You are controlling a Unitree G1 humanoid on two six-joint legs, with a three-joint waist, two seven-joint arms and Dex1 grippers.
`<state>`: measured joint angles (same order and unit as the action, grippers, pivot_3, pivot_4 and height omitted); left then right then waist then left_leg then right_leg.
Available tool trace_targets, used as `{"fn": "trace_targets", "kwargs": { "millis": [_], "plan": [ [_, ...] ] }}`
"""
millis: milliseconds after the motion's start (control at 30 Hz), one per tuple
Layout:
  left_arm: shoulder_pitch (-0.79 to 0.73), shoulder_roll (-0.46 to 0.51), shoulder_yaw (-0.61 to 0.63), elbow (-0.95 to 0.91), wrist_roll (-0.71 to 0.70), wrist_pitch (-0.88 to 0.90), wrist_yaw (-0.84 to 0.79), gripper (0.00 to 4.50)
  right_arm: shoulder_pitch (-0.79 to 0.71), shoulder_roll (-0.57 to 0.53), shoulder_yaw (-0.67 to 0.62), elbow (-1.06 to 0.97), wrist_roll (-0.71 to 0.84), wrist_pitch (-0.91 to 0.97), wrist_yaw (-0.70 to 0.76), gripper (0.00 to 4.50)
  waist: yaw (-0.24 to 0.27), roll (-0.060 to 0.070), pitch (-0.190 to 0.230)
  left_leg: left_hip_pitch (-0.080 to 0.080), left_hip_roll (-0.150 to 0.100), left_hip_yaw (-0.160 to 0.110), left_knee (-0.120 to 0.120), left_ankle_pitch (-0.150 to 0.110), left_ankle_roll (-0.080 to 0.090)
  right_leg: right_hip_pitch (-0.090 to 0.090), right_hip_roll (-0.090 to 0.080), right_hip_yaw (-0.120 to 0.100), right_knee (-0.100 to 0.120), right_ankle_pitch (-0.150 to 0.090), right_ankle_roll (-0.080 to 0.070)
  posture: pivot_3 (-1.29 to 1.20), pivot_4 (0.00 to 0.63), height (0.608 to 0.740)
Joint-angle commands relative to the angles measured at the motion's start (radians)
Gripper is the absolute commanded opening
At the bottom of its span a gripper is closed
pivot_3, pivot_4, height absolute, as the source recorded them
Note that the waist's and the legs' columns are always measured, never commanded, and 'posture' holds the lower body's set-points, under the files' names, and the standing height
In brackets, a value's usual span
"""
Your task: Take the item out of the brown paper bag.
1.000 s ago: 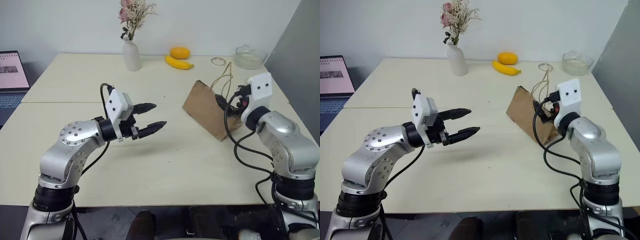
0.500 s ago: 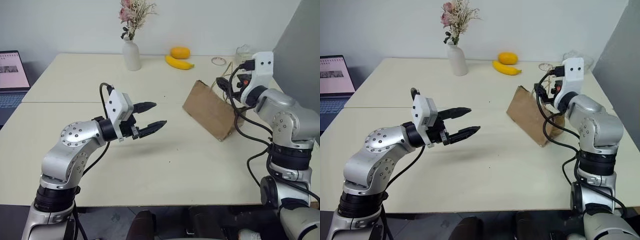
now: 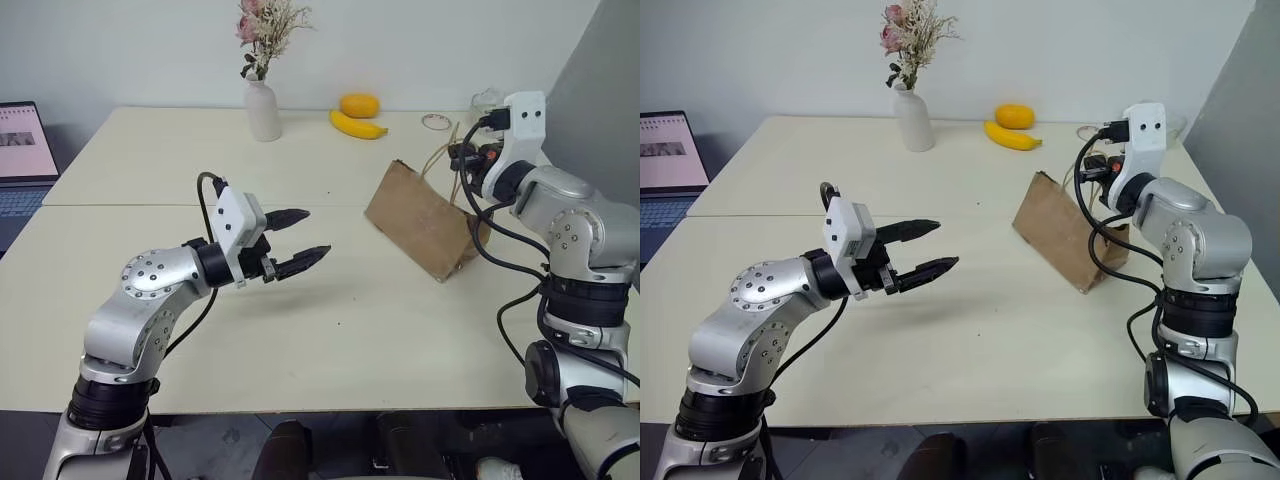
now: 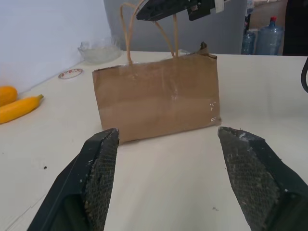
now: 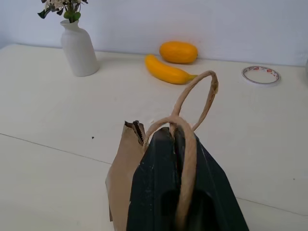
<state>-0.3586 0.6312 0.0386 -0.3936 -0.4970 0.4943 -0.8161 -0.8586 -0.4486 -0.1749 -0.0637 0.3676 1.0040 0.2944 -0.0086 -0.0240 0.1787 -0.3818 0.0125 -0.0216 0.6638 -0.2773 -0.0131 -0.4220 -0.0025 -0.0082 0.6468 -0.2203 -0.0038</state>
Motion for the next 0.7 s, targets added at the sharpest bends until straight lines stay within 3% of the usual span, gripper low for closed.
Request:
{"fn": "trace_targets", "kwargs": {
  "millis": [33,400,700],
  "plan": [
    [0.006,0.008,0.023,-0.029,0.0,-0.01,0.013,3.44,-0.052,-0.044,0.04,0.013,-0.035,-0.096,0.05,0.04,0.0,0.0,0.0,0.0,0.0,0.0,0.0,0.0,0.0,0.0,0.0,0.0,0.0,0.0,0.0,0.0,0.15,0.74],
    [0.167,0.004,0.149,-0.157,-0.084,0.064,0.116,3.44,-0.254,-0.18,0.298,0.355,-0.311,-0.686,0.313,0.04,-0.018,0.001,0.004,-0.001,0.001,0.001,-0.001,0.0,0.0,-0.002,0.0,0.0,0.0,0.0,0.0,0.0,0.15,0.74],
    [0.295,0.008,0.222,-0.259,-0.122,0.085,0.17,3.44,-0.437,-0.046,0.35,0.631,-0.405,-0.912,0.33,0.04,-0.023,0.002,0.004,-0.001,0.001,0.001,-0.001,0.0,0.0,-0.002,-0.004,0.001,-0.001,0.001,-0.001,0.0,0.15,0.74]
  ]
}}
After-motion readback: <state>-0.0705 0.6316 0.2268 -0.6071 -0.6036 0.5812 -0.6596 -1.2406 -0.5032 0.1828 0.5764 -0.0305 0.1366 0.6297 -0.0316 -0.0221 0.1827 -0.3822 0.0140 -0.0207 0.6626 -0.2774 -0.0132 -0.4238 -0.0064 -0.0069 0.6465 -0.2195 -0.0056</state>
